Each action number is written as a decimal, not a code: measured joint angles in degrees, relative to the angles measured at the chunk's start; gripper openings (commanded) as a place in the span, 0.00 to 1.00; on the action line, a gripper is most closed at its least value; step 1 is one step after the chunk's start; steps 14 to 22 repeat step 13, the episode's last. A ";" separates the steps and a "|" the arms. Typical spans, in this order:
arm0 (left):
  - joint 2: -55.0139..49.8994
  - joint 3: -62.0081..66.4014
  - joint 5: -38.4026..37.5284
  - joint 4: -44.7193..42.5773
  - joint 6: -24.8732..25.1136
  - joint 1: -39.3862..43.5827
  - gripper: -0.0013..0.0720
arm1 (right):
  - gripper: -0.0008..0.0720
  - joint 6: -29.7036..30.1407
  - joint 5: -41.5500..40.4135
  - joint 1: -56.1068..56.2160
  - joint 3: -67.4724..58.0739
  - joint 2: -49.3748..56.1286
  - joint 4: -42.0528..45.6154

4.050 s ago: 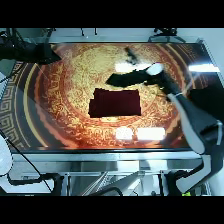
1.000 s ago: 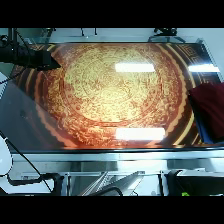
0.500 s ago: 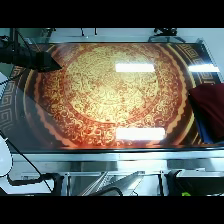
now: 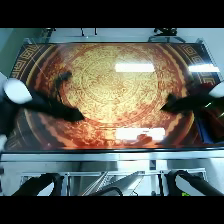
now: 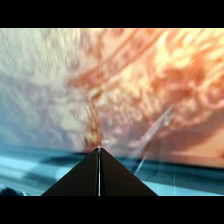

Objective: Fold the shirts.

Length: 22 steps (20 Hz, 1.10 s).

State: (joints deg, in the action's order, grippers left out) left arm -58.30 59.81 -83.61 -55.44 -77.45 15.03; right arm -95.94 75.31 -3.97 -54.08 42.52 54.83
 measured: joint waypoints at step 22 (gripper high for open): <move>17.22 -25.70 6.10 0.02 -2.69 -0.70 0.03 | 0.04 1.27 -10.62 11.52 17.53 -5.14 -0.92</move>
